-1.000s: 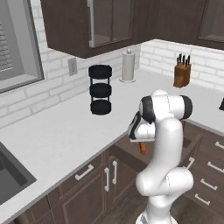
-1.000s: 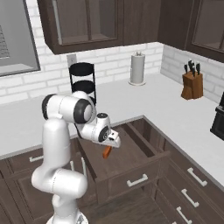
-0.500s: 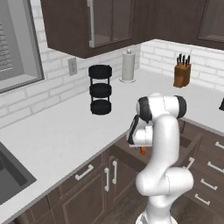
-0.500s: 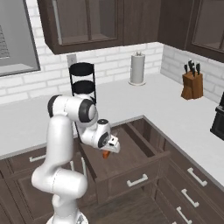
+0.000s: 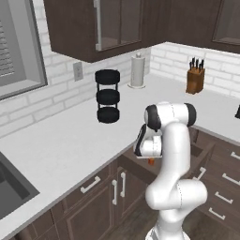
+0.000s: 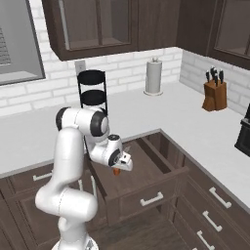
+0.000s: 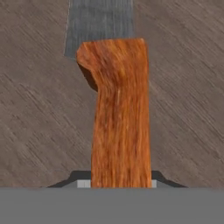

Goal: Pick up the knife from the drawer and place it on the cutting board. Then place the meat from the plate to the cutting board.

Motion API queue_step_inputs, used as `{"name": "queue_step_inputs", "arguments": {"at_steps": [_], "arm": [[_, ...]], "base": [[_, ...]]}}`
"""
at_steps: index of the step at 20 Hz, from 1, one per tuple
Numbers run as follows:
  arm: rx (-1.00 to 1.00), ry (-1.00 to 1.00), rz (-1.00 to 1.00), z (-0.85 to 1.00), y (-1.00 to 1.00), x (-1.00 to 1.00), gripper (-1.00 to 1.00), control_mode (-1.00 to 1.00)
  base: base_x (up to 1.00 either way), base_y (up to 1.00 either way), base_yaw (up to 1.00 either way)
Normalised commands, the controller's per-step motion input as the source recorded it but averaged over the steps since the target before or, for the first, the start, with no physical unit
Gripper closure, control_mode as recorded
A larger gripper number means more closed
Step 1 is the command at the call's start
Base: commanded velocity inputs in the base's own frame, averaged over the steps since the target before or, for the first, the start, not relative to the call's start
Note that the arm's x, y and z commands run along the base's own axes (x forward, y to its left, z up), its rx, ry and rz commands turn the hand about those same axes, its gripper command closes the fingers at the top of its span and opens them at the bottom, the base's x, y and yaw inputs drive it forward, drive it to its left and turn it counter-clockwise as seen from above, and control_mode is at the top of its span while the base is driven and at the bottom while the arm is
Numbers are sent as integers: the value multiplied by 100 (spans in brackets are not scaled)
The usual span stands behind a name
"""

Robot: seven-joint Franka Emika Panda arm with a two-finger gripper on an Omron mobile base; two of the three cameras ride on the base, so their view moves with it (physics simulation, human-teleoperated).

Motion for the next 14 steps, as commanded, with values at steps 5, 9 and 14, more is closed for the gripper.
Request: {"name": "queue_step_inputs", "arguments": {"at_steps": [5,9,14], "arm": [[0,0,1,1,-8,-51,100,-100],[6,0,0,17,-40,-13,100,-100],[12,0,0,45,-48,-13,100,-100]], "base": [[0,0,0],[0,0,0],[0,0,0]]}}
